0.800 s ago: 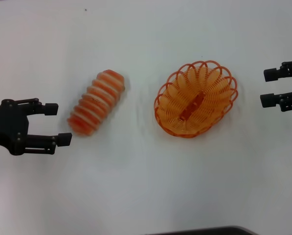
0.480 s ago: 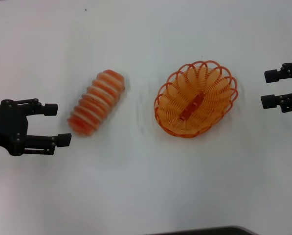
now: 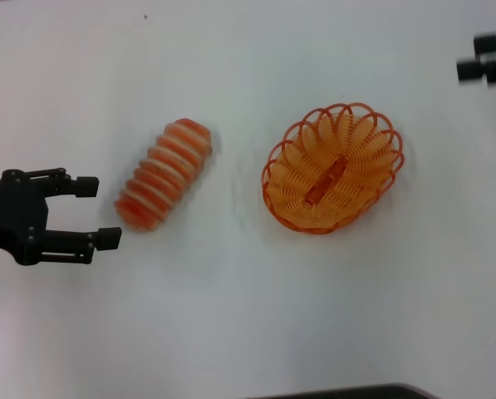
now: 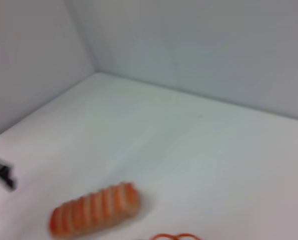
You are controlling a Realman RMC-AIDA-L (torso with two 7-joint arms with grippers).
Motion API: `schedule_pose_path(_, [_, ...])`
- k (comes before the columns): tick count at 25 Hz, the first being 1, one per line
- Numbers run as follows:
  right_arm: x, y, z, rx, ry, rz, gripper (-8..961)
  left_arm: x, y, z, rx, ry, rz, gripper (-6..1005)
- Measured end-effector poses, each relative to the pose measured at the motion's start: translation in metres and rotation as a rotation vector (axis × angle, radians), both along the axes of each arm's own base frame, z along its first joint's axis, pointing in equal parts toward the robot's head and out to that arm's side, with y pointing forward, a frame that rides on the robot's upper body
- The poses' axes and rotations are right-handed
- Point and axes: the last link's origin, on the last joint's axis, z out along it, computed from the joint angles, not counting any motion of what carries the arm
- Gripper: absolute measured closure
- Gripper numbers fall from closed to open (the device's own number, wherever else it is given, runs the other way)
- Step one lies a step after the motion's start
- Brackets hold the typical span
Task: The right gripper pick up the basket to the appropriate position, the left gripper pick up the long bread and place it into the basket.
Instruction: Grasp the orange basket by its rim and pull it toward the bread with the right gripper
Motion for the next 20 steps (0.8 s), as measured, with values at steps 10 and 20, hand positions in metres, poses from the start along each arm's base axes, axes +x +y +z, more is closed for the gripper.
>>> schedule_pose_path(10, [-0.039,0.064,-0.025,-0.072,-0.326,-0.242,133,0.000,0.000,-0.001,0.002,0.003,0.002,111])
schedule_pose_path(20, [-0.037,0.076,-0.089,-0.211,-0.417,-0.261,135,-0.002,0.000,-0.001,0.003,0.004,0.007,111])
